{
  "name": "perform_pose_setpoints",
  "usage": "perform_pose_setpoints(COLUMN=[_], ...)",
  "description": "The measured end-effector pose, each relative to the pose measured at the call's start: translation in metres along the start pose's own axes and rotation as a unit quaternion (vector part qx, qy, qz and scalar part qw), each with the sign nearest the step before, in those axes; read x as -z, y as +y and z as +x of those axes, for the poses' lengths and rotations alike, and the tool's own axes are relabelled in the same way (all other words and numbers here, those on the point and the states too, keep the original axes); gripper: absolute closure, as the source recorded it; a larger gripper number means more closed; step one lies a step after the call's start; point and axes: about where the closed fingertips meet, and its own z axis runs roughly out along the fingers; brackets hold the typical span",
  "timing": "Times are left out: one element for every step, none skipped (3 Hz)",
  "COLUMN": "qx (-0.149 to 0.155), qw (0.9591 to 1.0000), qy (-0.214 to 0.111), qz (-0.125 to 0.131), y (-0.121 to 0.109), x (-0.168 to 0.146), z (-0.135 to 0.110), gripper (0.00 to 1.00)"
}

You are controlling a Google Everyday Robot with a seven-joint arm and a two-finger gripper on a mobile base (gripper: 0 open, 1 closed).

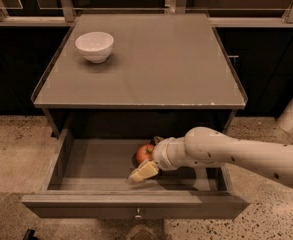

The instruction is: Pick apple from top drawer and place on counter

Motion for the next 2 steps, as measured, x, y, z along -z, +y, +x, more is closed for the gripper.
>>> perform_pose_setpoints(qx=[0.0,0.0], qw=[1.0,1.0], qy=[0.0,0.0], qz=[0.0,0.0], y=[-0.0001,-0.0001], x=[-0.0001,-0.0001], z=[-0.0001,-0.0001], gripper=[0.21,0.44])
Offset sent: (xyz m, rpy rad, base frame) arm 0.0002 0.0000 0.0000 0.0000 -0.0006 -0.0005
